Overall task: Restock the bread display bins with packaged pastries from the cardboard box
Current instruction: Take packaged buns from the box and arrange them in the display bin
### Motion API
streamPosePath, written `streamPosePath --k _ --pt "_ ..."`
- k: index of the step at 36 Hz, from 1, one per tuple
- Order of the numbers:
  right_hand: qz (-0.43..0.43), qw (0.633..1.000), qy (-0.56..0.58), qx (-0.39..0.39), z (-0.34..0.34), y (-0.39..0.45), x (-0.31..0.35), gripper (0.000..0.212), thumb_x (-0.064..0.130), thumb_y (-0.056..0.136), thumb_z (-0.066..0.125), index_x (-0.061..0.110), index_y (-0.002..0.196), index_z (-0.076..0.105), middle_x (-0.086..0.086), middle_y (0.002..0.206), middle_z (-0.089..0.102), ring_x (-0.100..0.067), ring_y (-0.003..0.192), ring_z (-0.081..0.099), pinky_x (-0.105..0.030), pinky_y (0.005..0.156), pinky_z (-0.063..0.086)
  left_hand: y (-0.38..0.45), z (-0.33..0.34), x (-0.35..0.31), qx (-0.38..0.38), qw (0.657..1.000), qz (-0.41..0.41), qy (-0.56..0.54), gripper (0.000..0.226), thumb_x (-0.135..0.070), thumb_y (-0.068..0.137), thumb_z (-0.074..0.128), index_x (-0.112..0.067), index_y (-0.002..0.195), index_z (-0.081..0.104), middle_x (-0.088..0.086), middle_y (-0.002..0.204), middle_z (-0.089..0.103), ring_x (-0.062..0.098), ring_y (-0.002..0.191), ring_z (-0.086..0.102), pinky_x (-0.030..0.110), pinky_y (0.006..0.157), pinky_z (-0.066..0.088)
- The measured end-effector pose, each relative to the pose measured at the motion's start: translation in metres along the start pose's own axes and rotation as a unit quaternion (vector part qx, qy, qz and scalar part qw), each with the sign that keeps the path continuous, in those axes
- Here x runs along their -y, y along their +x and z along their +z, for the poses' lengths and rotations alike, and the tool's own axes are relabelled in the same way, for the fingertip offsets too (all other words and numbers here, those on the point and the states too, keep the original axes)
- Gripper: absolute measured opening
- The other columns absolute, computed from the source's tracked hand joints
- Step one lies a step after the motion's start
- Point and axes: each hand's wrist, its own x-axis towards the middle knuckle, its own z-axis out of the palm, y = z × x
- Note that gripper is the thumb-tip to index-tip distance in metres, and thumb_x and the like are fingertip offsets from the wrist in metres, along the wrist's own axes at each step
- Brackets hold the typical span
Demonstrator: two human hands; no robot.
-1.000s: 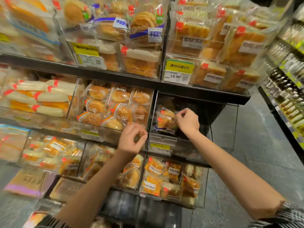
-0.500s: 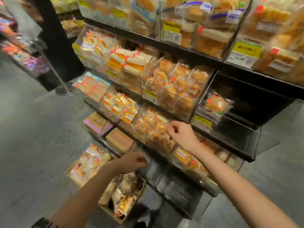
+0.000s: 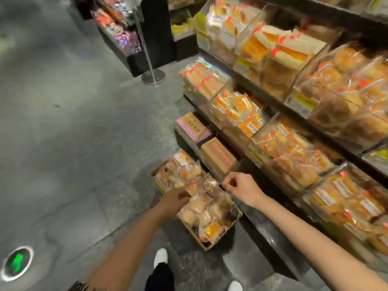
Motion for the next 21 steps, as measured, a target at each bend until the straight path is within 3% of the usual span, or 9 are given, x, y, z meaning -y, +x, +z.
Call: streamPosePath --k 4,8,12,17,21 --pt "0.064 0.998 0.002 0.002 0.041 0.031 0.011 0.005 0.014 0.089 0.061 0.016 0.092 0.064 -0.007 0.095 0.069 -0.023 0.092 0.065 -0.035 0.081 0.051 0.015 -0.024 0.049 0.003 0.999 -0.007 -0.033 0.02 -0.016 0.095 0.057 -0.009 0.11 0.067 0.01 0.109 0.068 0.022 0.099 0.063 0.028 0.081 0.046" --pt "0.139 0.99 -0.009 0.005 0.096 0.067 0.017 0.023 0.022 0.091 0.06 0.008 0.11 0.062 -0.012 0.102 0.068 -0.03 0.099 0.064 -0.038 0.082 0.051 0.044 -0.045 0.108 0.042 0.995 -0.028 -0.089 0.02 -0.008 0.096 0.054 -0.012 0.112 0.066 0.003 0.105 0.066 0.013 0.086 0.063 0.013 0.073 0.047" --pt "0.224 0.974 -0.008 0.022 0.137 0.089 0.003 0.029 0.021 0.09 0.062 0.007 0.115 0.059 -0.014 0.108 0.067 -0.03 0.103 0.063 -0.037 0.084 0.05 0.064 -0.043 0.149 0.058 0.99 -0.056 -0.119 0.02 -0.002 0.096 0.048 -0.015 0.101 0.063 -0.001 0.093 0.063 0.008 0.077 0.061 0.009 0.066 0.044" --pt "0.302 0.953 0.009 0.017 0.18 0.11 -0.034 0.04 0.025 0.086 0.067 0.008 0.12 0.057 -0.012 0.116 0.064 -0.03 0.107 0.06 -0.035 0.087 0.047 0.102 -0.025 0.181 0.101 0.988 -0.063 -0.099 0.018 -0.004 0.095 0.05 -0.016 0.1 0.063 0.004 0.095 0.065 0.019 0.09 0.063 0.03 0.088 0.048" --pt "0.353 0.935 0.021 0.015 0.204 0.126 -0.069 0.039 0.028 0.088 0.065 0.008 0.12 0.056 -0.015 0.118 0.064 -0.033 0.11 0.059 -0.034 0.085 0.046 0.133 -0.004 0.201 0.113 0.987 -0.057 -0.096 0.015 -0.011 0.093 0.056 -0.024 0.098 0.064 0.006 0.1 0.067 0.02 0.093 0.061 0.029 0.079 0.048"
